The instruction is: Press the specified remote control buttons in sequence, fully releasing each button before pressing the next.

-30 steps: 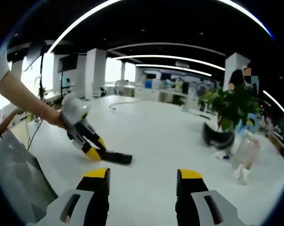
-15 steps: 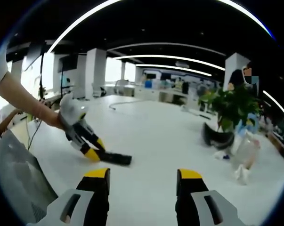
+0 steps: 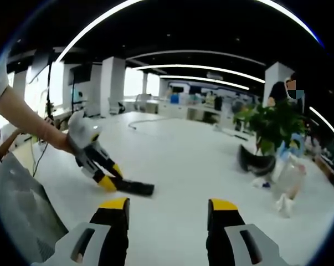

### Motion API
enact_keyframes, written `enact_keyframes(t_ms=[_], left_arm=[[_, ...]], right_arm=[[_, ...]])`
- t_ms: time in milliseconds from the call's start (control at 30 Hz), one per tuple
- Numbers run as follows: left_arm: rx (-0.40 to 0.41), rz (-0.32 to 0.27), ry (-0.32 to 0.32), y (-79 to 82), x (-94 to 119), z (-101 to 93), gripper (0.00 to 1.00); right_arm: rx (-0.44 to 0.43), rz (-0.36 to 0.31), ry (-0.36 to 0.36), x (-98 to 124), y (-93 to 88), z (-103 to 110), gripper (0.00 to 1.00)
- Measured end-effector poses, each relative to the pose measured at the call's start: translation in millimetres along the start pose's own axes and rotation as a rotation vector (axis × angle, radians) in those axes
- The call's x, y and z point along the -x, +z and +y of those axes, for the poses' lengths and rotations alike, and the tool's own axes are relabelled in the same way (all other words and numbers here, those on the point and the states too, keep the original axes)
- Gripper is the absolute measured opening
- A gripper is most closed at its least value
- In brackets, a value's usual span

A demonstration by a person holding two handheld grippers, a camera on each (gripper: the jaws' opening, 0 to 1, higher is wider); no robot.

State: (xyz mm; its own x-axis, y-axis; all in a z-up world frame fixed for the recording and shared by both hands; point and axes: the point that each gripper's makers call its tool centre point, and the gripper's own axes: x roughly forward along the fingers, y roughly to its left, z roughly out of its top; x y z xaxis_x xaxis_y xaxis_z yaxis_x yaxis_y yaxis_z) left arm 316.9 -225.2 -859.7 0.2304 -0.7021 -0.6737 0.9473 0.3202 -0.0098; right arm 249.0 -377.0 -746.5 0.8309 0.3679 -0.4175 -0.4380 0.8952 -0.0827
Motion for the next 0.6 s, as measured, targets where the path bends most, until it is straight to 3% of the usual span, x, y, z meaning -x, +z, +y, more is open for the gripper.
enact_keyframes(t_ms=[600], left_arm=[[0.018, -0.031, 0.013, -1.1, 1.6, -8.7, 0.25]], right_arm=[[0.002, 0.002, 0.0, 0.9, -0.5, 0.6, 0.54]])
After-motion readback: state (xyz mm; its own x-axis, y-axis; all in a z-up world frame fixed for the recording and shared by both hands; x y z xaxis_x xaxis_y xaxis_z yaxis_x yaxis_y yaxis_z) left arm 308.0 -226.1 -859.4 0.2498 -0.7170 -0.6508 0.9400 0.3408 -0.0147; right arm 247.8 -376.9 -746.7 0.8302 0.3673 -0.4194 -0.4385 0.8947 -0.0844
